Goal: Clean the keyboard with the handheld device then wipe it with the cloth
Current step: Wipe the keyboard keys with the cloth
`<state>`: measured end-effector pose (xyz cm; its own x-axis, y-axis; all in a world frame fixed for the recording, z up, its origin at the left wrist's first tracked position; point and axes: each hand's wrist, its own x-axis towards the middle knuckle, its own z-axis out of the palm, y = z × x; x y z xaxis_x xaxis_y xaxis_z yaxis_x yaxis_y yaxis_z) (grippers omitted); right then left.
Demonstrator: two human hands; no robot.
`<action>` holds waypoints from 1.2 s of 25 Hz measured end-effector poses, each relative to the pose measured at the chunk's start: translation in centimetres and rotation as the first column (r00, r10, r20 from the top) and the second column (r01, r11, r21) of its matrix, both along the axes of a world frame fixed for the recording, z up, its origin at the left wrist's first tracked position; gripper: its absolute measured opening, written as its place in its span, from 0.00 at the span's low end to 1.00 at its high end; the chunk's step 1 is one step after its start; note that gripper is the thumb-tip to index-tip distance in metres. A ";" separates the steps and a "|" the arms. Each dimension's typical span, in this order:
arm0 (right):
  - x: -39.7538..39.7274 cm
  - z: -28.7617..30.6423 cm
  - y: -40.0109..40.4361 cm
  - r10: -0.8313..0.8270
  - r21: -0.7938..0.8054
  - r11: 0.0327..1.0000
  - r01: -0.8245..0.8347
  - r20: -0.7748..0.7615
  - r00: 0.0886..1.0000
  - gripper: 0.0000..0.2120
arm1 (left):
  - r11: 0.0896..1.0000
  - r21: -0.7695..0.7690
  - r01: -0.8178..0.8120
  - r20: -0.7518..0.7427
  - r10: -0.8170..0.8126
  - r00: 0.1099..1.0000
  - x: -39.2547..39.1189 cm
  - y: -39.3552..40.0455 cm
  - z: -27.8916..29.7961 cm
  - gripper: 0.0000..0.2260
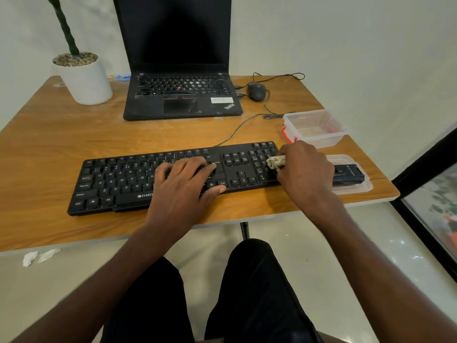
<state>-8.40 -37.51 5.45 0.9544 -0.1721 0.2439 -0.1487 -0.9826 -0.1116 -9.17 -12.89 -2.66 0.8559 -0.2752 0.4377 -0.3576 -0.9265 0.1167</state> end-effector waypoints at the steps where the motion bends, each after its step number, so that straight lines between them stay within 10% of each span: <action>1: 0.1 -0.2 0.5 0.061 0.027 0.998 -0.060 -0.004 0.998 0.12 | 1.000 0.002 0.000 -0.003 0.000 1.000 0.0 0.0 0.0 0.28; 5: 0.4 -1.0 2.2 0.369 0.164 0.918 -0.361 -0.018 0.929 0.17 | 1.000 -0.006 0.006 -0.006 -0.006 1.000 0.1 0.1 0.0 0.28; 12: 1.0 -0.1 -2.5 -0.059 0.038 0.998 0.057 0.057 0.997 0.12 | 1.000 -0.011 0.004 -0.016 -0.004 1.000 0.2 0.1 0.0 0.29; 19: 0.4 -1.3 3.0 0.362 0.125 0.924 -0.361 0.018 0.932 0.17 | 1.000 -0.022 0.015 -0.035 -0.015 0.999 0.0 0.0 0.2 0.30; 25: 0.4 0.2 -0.9 -0.061 0.015 0.998 0.061 0.020 0.998 0.13 | 1.000 -0.026 0.011 -0.042 -0.012 0.999 0.1 0.0 0.2 0.30; 30: 0.2 0.6 1.5 0.264 0.044 0.964 -0.261 -0.064 0.962 0.11 | 1.000 -0.019 0.007 -0.057 -0.008 0.998 0.1 0.0 0.2 0.28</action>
<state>-8.22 -36.06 6.05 0.9815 0.0796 0.1742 0.1055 -0.9838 -0.1451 -9.11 -12.90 -2.42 0.8777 -0.2742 0.3930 -0.3571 -0.9211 0.1548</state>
